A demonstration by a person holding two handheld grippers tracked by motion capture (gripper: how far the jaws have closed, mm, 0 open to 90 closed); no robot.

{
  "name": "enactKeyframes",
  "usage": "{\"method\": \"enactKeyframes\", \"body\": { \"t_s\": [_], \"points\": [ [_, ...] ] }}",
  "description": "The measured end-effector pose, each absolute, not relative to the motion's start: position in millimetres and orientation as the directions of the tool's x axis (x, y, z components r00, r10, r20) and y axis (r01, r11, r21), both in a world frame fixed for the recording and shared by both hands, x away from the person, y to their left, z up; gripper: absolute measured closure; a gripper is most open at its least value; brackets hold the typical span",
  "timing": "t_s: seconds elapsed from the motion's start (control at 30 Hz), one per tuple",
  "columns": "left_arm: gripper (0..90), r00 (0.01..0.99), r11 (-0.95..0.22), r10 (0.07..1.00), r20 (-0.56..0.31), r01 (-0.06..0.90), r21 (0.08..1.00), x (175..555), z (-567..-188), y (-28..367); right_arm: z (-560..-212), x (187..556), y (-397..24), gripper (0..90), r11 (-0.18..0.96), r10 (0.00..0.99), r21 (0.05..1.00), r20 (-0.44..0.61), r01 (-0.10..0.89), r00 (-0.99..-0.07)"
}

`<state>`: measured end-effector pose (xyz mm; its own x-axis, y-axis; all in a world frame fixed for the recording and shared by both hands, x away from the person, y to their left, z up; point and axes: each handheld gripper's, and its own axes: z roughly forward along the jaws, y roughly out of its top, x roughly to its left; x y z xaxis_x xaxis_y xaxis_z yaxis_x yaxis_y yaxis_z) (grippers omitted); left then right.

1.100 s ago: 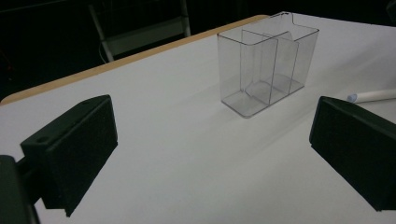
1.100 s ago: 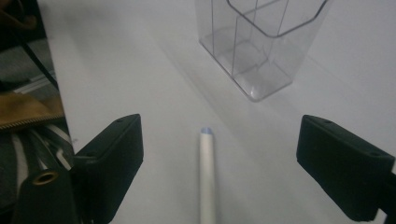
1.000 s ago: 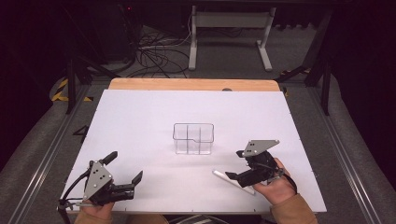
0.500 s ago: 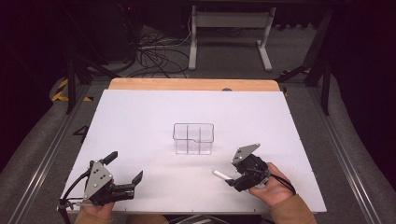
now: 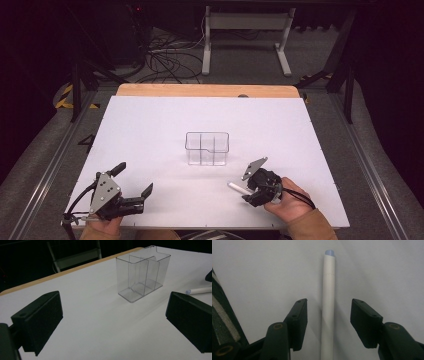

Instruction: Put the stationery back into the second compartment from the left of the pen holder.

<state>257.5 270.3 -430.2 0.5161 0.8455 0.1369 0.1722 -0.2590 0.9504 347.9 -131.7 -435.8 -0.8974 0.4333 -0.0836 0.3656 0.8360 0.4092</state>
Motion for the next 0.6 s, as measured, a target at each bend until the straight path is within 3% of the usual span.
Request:
{"method": "enactKeyframes", "body": {
  "t_s": [0.37, 0.6],
  "points": [
    [1.8, 0.515, -0.26, 0.846, 0.138, 0.173, 0.95, 258, -430, 270, -441, 346, -124, 73.7, 0.87, 0.405, 0.364, -0.14, 0.333, -0.904],
    [1.7, 0.516, -0.262, 0.845, 0.14, 0.171, 0.95, 257, -430, 270, -444, 346, -121, 77.6, 0.879, 0.395, 0.344, -0.14, 0.329, -0.908]
  ]
}}
